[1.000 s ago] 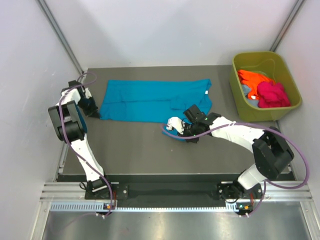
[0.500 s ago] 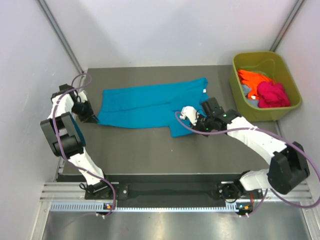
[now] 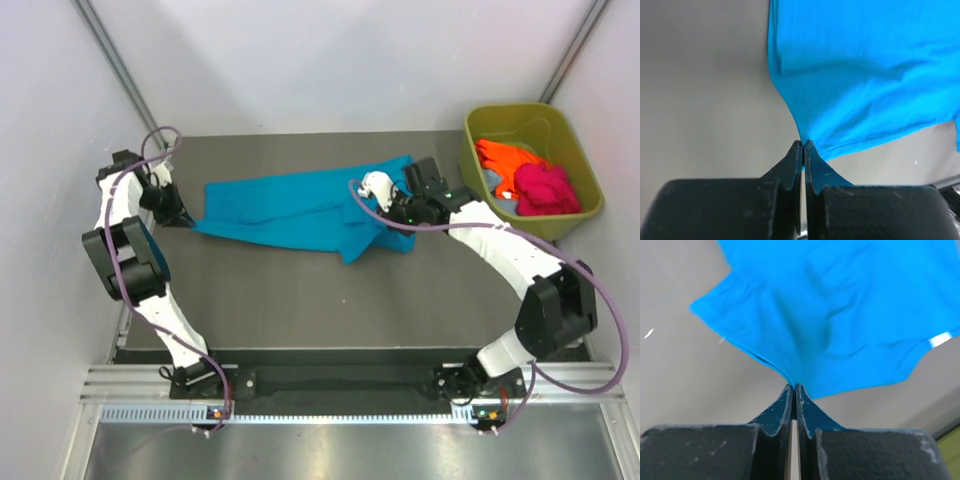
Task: Fold and stack the t-shirts
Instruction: Fold the tshirt
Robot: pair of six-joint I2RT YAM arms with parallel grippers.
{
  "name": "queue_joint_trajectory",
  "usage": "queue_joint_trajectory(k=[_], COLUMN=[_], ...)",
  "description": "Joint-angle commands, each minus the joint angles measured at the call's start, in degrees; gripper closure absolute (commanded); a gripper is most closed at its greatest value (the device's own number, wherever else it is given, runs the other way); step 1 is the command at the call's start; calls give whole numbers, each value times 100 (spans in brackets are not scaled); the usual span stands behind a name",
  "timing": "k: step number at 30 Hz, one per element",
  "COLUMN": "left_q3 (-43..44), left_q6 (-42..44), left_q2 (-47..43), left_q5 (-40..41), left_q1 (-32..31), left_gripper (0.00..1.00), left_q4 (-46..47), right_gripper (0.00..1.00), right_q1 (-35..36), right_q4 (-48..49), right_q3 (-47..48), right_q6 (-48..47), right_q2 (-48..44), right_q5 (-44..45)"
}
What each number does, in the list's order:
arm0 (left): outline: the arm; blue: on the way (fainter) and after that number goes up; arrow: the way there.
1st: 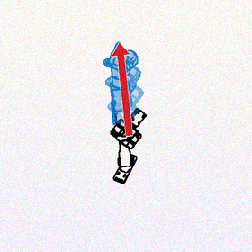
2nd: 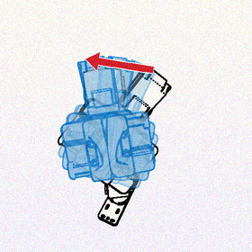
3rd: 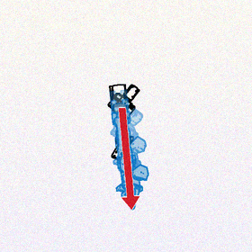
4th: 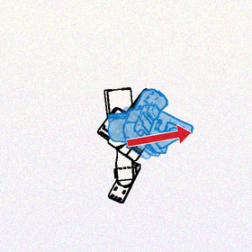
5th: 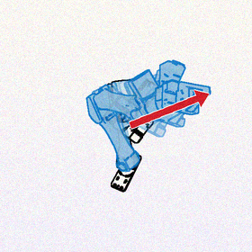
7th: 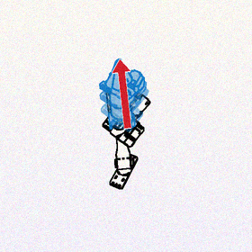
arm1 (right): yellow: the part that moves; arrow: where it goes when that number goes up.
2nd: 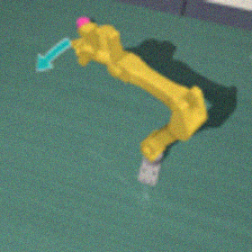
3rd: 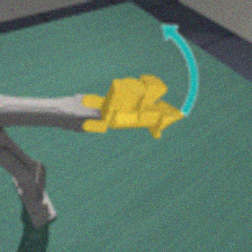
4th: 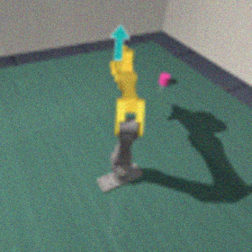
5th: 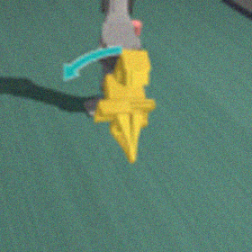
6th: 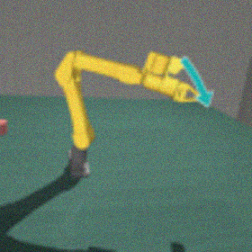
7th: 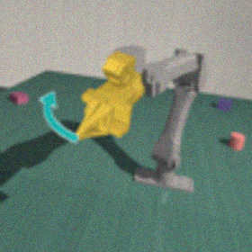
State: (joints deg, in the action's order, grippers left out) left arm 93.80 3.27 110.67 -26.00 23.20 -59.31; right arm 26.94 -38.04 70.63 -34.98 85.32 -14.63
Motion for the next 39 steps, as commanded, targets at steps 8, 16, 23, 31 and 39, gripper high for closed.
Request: queue_joint_trajectory(k=[8, 16, 23, 31, 39], left_q3=[2272, 2977, 3406, 3838, 4041], left_q6=[508, 640, 517, 324, 289], left_q2=[1615, 1888, 1931, 2195, 2433], left_q5=[-380, -380, -266, 33, 314], left_q1=[-369, -720, -800, -914, -975], left_gripper=[100, 100, 100, 100, 100], left_q4=[-573, -582, -353, -20, 112], right_gripper=[100, 100, 100, 100, 100], right_q1=[-198, -584, -725, -786, -901], right_q4=[868, 1430, 1704, 1932, 2108], right_q3=[1698, 2341, 2991, 3826, 4055], right_q6=[-26, 360, 466, 633, 729], right_q2=[1425, 1988, 2488, 3254, 3606], right_q5=[470, 655, 690, 725, 927])
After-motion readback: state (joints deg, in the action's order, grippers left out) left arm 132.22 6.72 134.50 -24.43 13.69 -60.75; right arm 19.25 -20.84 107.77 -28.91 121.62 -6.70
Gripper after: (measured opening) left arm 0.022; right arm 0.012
